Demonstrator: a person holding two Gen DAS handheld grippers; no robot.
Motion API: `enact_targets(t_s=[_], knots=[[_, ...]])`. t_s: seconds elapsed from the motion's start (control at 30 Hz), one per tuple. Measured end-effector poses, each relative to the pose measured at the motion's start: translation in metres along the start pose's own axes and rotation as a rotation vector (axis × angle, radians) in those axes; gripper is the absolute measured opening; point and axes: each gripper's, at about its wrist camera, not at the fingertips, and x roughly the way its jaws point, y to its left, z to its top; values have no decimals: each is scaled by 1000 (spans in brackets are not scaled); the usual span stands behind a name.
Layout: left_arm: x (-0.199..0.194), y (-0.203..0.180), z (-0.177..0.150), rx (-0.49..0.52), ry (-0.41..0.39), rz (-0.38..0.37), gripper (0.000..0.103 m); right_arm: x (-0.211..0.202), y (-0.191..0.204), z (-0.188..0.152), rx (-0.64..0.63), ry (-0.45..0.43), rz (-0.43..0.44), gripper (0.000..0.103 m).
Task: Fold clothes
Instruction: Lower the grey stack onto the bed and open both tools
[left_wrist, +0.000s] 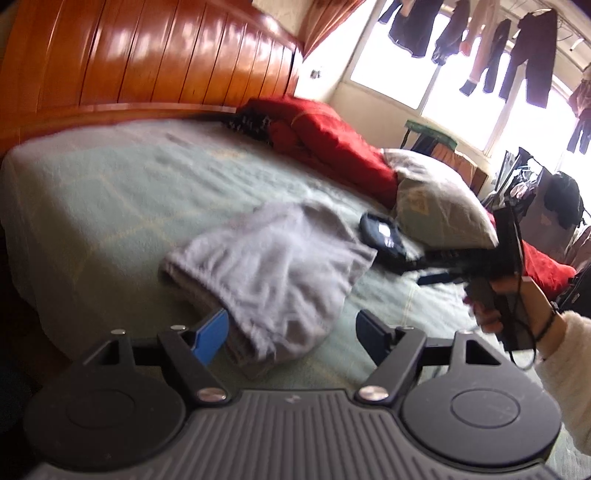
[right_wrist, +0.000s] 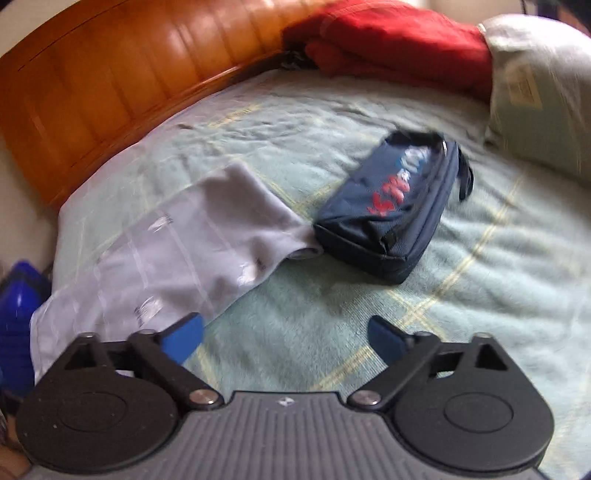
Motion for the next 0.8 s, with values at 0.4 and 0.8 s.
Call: enact_targets(t_s=[0.4,0.8], knots=[[99,-6,2,-15,162,-37,80,-12,47,-11,-268,83,-143,103],[102,-1,-8,-21,197,-33,80,-18,66,-26,-327,90,-111,103]])
